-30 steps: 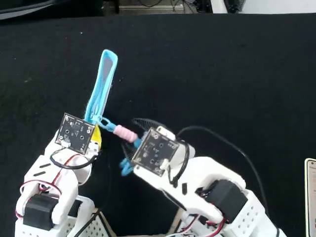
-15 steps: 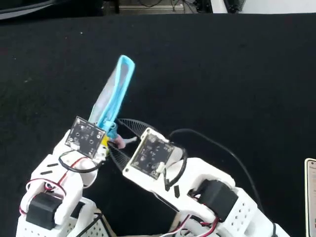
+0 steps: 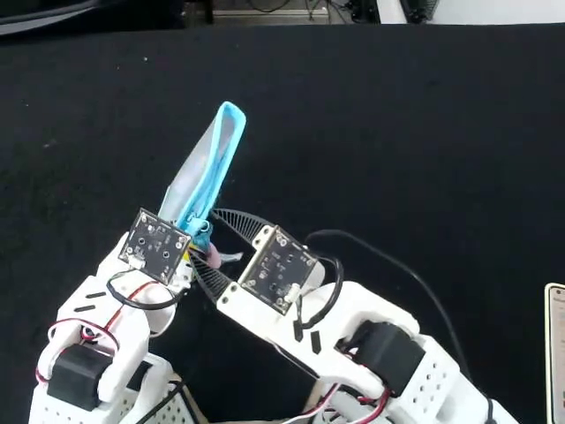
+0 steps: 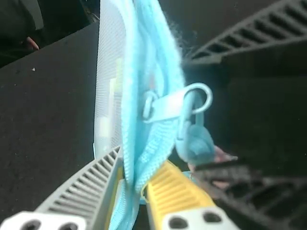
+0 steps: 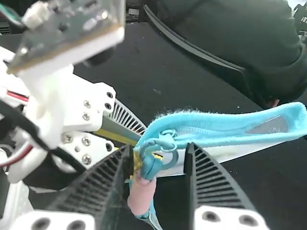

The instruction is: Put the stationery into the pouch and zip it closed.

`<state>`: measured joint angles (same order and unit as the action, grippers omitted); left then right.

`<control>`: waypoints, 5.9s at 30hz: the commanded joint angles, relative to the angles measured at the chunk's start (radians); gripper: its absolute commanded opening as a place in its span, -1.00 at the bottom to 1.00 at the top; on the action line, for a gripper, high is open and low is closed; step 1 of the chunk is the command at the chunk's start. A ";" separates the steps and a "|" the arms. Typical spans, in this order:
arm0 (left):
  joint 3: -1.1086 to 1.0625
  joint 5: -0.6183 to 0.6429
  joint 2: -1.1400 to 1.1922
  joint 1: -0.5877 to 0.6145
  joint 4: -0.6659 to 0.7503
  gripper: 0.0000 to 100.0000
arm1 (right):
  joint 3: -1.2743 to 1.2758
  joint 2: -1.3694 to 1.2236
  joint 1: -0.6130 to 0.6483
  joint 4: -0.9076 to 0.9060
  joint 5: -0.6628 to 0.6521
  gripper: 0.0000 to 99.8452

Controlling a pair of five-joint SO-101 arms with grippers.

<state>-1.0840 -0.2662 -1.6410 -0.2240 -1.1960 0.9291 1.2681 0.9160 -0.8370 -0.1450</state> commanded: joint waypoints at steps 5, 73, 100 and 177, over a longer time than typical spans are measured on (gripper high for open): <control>0.001 0.014 0.005 -0.007 0.017 -0.94 | 0.085 -0.005 0.005 0.140 0.014 -0.65; -0.081 0.092 0.005 -0.010 0.163 -0.94 | 0.243 0.073 0.052 0.241 0.006 -0.56; -0.053 0.092 0.003 -0.001 0.163 -0.94 | -0.128 -0.248 0.020 -0.120 0.015 -0.67; -0.054 0.083 0.003 -0.001 0.098 -0.94 | -0.096 -0.030 -0.031 -0.091 -0.606 -0.60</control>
<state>-1.1669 -0.1849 -1.6425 -0.2240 -1.0856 0.8186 1.2344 0.8608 -0.9735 -0.6882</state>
